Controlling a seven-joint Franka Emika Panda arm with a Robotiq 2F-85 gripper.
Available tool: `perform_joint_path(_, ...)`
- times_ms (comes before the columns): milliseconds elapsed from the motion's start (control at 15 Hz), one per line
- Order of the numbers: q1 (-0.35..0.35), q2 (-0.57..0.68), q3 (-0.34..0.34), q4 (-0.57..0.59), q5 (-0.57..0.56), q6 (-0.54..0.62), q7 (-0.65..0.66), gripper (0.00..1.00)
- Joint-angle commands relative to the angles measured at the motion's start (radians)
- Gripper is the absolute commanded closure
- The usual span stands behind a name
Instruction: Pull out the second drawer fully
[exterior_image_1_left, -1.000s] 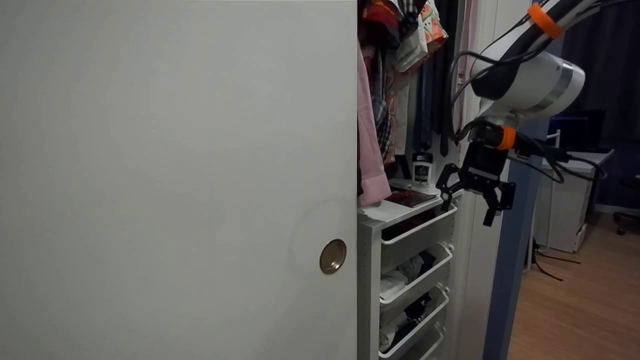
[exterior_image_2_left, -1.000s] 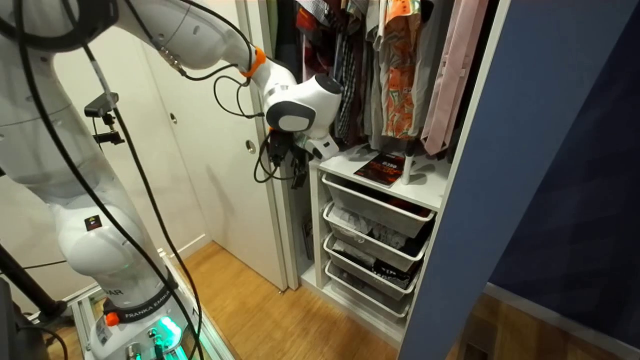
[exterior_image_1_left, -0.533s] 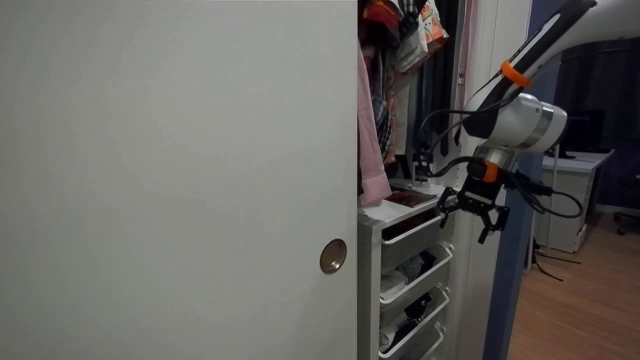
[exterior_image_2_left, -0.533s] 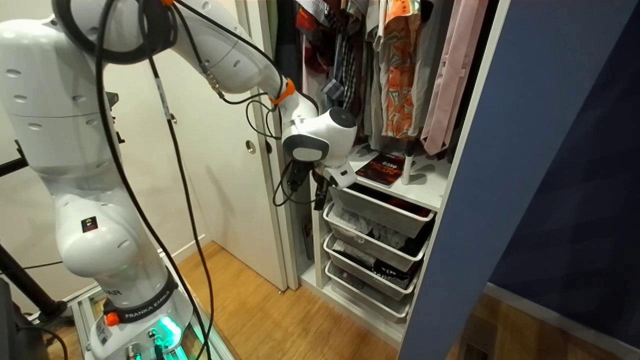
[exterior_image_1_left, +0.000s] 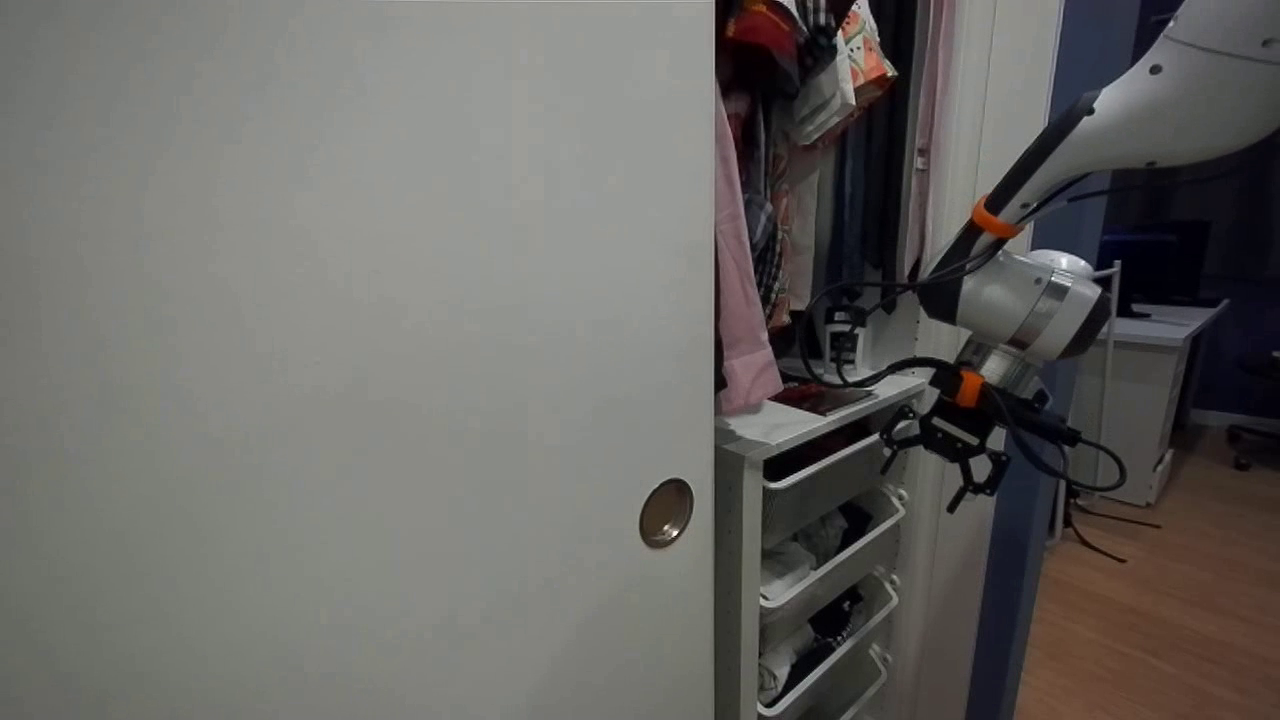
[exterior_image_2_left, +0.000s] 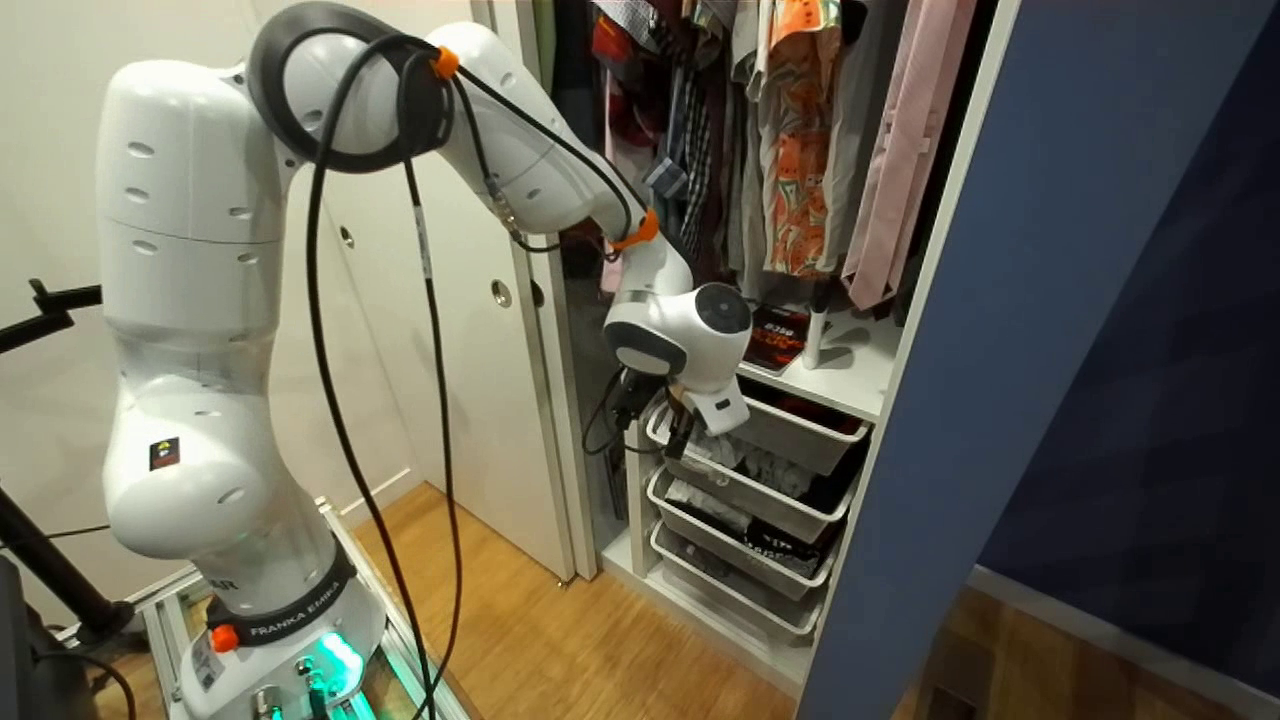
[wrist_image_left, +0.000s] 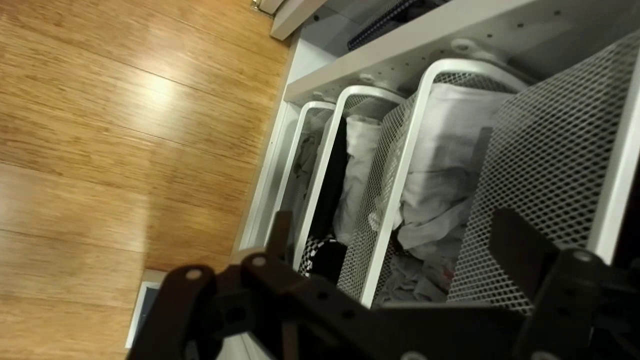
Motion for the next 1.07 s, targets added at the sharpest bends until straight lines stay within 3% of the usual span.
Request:
perform_joint_path(0, -0.039, 0.130, 0.019, 0.099, 0.104, 0.062, -0.065, 0.00)
perform_joint_path(133, -0.052, 0.165, 0.030, 0.131, 0.157, 0.083, -0.074, 0.00)
perform_joint_path(200, -0.031, 0.117, 0.004, 0.078, 0.094, 0.054, -0.046, 0.00)
perform_joint_path(1000, -0.034, 0.205, 0.023, 0.146, 0.135, 0.067, -0.041, 0.00)
